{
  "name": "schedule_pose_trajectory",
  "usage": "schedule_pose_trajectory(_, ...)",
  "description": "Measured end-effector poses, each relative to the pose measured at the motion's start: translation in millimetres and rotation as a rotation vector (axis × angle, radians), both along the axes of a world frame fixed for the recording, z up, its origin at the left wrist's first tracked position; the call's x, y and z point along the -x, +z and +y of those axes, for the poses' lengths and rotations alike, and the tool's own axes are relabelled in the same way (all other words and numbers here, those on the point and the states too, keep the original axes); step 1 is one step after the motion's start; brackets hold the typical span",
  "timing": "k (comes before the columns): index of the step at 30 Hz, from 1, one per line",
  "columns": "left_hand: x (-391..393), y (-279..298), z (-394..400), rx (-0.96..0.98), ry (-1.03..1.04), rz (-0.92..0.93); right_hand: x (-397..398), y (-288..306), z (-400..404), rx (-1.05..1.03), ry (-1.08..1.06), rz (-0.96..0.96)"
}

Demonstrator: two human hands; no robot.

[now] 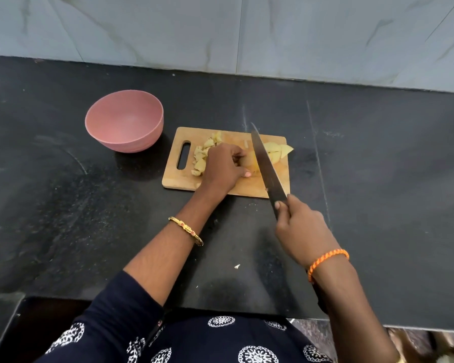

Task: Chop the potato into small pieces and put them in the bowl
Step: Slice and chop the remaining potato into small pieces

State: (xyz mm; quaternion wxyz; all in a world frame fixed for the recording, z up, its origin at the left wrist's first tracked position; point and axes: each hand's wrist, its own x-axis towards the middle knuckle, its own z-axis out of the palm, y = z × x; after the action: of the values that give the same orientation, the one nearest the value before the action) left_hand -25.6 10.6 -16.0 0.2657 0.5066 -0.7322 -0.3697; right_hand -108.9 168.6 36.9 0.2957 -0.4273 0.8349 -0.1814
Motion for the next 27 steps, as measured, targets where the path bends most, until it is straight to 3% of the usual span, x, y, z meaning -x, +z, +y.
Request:
schedule_pose_trajectory(14, 0, -1, -1, -0.003, 0.026, 0.019, -4, -22, -29, -0.027, 0.06, 0.214)
schedule_pose_trajectory(27, 0, -2, 1, -0.006, 0.024, 0.027, 4, -21, -45, -0.032, 0.084, 0.178)
